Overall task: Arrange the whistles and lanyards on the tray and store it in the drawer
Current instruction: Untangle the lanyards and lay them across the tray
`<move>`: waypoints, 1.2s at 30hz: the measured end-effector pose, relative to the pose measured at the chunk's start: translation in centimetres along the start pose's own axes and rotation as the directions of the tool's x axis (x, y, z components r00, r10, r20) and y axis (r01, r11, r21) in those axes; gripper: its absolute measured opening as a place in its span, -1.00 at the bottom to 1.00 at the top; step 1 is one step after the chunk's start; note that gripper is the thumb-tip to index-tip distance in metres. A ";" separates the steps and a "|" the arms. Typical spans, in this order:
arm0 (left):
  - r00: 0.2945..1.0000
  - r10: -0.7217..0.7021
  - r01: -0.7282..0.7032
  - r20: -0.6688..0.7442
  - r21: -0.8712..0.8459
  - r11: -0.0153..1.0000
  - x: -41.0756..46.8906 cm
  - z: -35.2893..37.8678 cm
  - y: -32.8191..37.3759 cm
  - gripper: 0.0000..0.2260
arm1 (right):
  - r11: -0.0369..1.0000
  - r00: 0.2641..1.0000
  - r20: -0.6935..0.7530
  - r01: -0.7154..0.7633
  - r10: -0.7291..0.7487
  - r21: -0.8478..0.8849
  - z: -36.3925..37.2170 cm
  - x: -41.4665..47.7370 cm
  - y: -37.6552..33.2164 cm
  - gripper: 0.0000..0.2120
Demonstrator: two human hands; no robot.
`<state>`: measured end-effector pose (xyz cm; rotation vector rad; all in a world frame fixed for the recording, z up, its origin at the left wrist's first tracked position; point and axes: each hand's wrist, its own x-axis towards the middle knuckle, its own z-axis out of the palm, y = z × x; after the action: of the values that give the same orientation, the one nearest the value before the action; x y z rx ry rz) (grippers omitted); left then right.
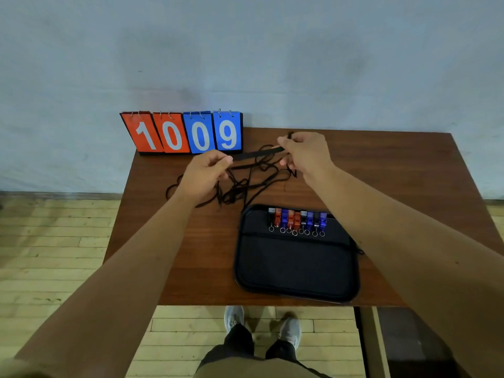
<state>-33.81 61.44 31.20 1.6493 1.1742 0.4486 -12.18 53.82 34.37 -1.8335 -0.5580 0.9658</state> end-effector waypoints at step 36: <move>0.928 -0.343 0.330 0.147 0.105 0.938 -0.1 6.7 -2.3 -0.71 | 0.670 0.942 0.333 0.264 -0.026 -0.694 -11.7 -4.2 10.4 -0.65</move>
<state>-29.99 57.92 26.43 1.4795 1.3312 0.0477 -5.48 39.91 29.33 -2.2950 -1.4390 0.9863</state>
